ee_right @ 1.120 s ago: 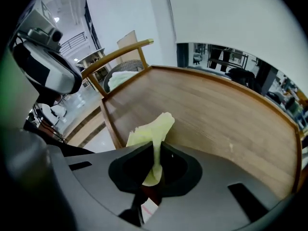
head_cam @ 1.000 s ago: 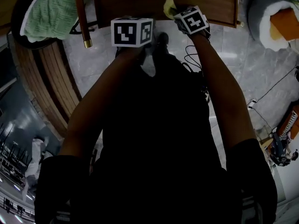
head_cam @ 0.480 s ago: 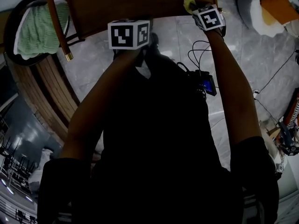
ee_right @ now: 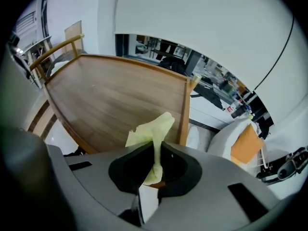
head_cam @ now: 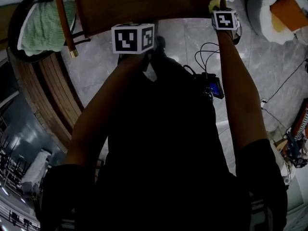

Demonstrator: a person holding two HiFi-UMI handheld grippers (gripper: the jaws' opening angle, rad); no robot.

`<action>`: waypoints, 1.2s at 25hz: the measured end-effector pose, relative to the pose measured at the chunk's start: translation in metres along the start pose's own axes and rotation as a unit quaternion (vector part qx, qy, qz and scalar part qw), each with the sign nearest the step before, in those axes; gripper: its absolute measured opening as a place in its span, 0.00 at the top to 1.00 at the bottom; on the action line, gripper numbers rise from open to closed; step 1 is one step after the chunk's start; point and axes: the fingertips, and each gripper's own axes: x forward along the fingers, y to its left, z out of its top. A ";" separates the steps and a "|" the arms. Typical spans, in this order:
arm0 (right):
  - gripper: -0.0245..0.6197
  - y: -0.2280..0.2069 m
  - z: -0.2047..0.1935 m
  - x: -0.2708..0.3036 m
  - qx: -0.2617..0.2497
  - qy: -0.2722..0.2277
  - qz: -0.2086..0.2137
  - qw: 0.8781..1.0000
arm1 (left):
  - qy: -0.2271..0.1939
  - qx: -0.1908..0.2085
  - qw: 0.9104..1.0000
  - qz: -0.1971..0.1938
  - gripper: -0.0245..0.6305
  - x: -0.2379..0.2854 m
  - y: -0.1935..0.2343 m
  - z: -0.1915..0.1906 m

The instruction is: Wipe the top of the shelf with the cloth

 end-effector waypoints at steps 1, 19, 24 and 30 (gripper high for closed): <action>0.89 -0.003 0.000 -0.001 0.012 0.003 -0.005 1.000 | -0.002 -0.002 1.000 0.002 0.94 -0.004 0.002 -0.001; 0.89 0.147 0.250 -0.455 0.062 -0.582 0.387 0.712 | -0.216 0.061 0.965 -0.135 0.94 -0.222 0.029 0.073; 0.89 0.213 0.242 -0.505 0.009 -0.591 0.424 0.686 | -0.302 0.114 0.910 -0.260 0.94 -0.311 -0.001 0.092; 0.89 0.290 0.215 -0.534 -0.018 -0.571 0.448 0.688 | -0.363 0.181 0.852 -0.332 0.95 -0.404 -0.015 0.092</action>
